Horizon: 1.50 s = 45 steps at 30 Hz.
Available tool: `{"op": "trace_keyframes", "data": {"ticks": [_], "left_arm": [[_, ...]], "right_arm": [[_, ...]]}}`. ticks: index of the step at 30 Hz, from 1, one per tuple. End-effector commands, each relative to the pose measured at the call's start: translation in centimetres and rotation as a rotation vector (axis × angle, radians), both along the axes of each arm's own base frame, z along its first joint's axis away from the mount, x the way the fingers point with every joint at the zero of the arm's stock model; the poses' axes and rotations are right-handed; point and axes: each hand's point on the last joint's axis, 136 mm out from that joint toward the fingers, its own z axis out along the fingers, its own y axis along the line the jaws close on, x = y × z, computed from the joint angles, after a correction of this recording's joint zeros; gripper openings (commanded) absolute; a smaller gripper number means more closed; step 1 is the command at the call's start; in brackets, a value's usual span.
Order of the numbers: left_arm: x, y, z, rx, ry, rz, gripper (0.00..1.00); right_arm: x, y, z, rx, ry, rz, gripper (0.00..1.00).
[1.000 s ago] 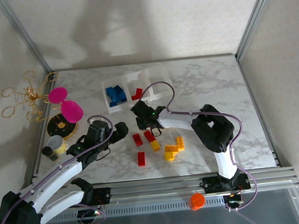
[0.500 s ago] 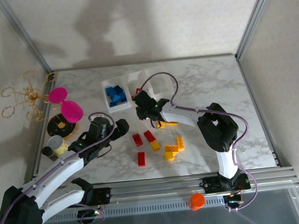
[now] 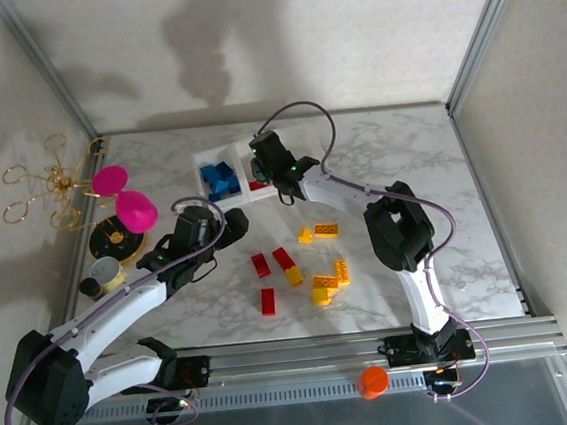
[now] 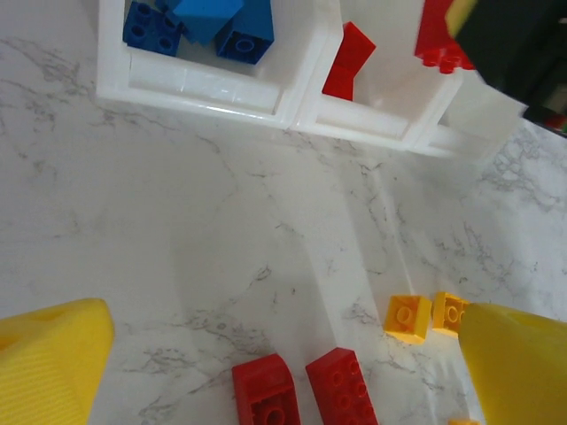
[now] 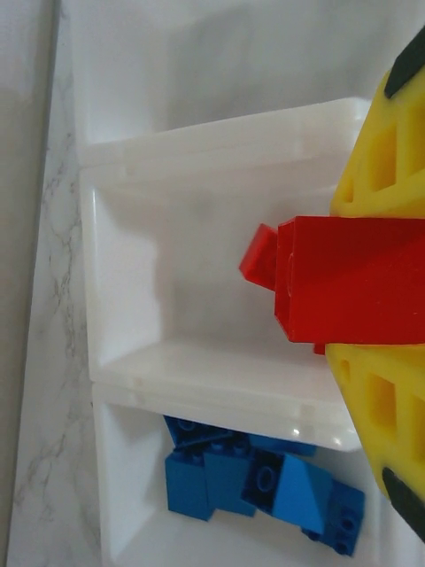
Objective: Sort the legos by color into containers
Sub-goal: Place the lego in the container, then pick up the lego from the center of the table.
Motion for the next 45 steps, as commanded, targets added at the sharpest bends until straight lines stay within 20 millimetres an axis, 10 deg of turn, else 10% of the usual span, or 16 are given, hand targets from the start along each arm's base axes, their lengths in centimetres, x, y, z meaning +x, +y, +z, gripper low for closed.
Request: {"op": "trace_keyframes", "data": {"ticks": [1,11,21,31,45], "left_arm": [[1.5,0.1,1.6,0.006,-0.052,0.022,1.00],[2.5,-0.3,1.8,0.006,-0.050,0.025,1.00],[2.3,-0.9,2.4,-0.018,-0.058,0.001,1.00],[0.4,-1.7,1.9,-0.057,-0.035,-0.053,1.00],[-3.5,-1.1,0.6,-0.098,-0.001,-0.084,1.00]], "right_arm": [[2.6,-0.2,-0.4,-0.032,-0.041,-0.008,0.30],[6.4,-0.1,-2.5,-0.071,-0.047,-0.010,0.42],[5.0,-0.3,1.8,-0.030,-0.086,0.009,0.53],[-0.9,-2.4,3.7,0.040,-0.003,0.039,0.60],[-13.8,-3.7,-2.7,0.029,0.279,0.132,0.64]]}}
